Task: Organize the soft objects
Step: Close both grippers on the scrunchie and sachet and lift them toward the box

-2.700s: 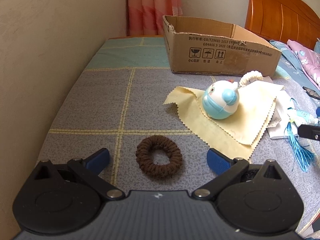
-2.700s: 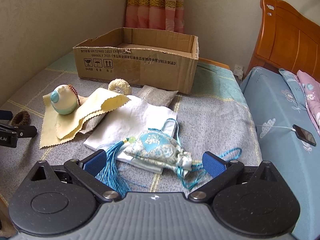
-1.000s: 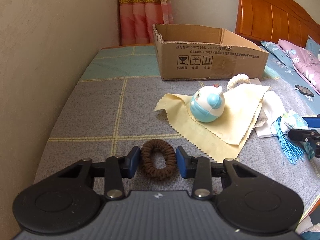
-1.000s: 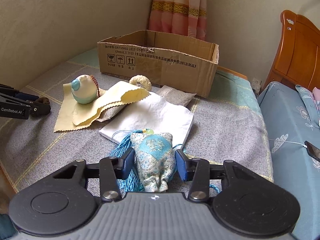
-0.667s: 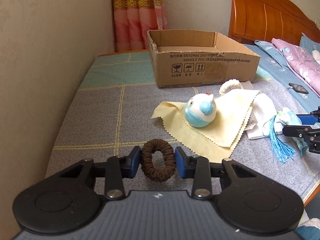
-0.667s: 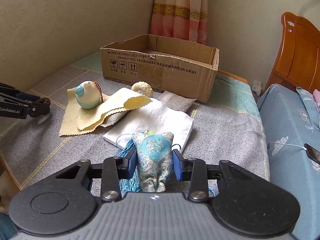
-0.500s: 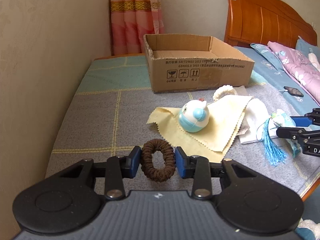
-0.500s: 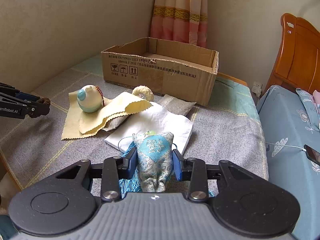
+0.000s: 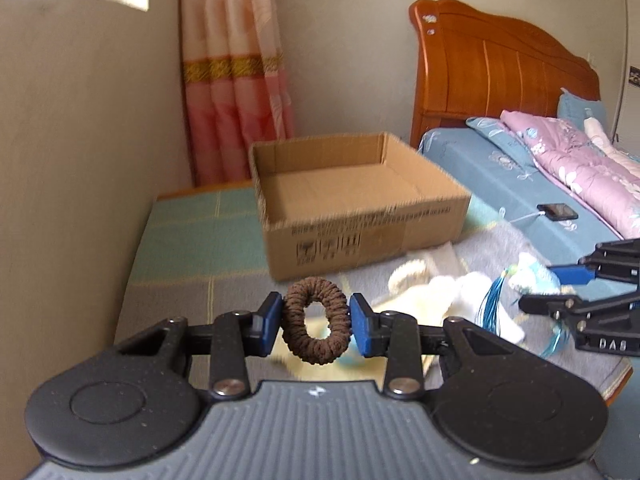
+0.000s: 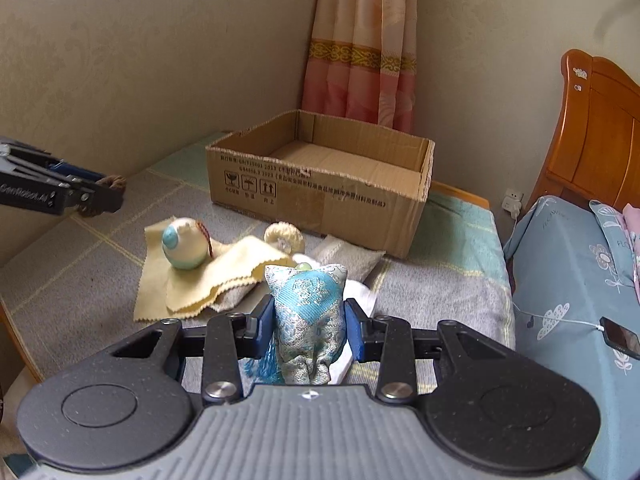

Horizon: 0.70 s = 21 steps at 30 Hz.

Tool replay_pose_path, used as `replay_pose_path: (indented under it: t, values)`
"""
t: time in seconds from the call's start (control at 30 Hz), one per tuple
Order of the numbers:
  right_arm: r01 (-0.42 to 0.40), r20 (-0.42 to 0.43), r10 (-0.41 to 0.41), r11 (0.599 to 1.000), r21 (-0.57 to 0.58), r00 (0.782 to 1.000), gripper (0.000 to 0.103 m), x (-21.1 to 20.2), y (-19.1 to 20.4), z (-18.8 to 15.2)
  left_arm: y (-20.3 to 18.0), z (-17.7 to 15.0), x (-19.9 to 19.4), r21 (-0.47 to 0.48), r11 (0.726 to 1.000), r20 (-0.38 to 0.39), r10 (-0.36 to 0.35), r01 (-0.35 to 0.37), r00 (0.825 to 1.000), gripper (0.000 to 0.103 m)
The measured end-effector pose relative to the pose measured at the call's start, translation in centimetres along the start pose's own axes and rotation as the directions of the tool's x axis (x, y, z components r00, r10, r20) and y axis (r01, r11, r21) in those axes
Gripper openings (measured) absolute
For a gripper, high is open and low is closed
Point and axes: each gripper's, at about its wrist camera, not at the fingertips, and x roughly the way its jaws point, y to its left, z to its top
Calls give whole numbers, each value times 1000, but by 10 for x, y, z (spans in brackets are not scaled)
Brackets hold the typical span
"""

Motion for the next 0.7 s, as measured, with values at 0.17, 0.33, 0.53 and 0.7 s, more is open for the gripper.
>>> replay_pose_path:
  t: [0.17, 0.33, 0.53, 0.7]
  values:
    - [-4, 28, 4, 1000, 4, 1000, 42, 1, -9, 21, -4, 46, 19, 51, 998, 53, -26, 23, 998, 36]
    - [8, 56, -8, 1000, 3, 998, 42, 5, -22, 42, -4, 92, 62, 95, 995, 58, -23, 17, 998, 36]
    - [38, 84, -38, 999, 3, 996, 42, 12, -39, 62, -2, 137, 122, 118, 993, 28, 2, -6, 1000, 36]
    - [65, 88, -65, 998, 5, 994, 42, 20, -49, 74, 3, 157, 168, 126, 991, 28, 33, -37, 999, 60]
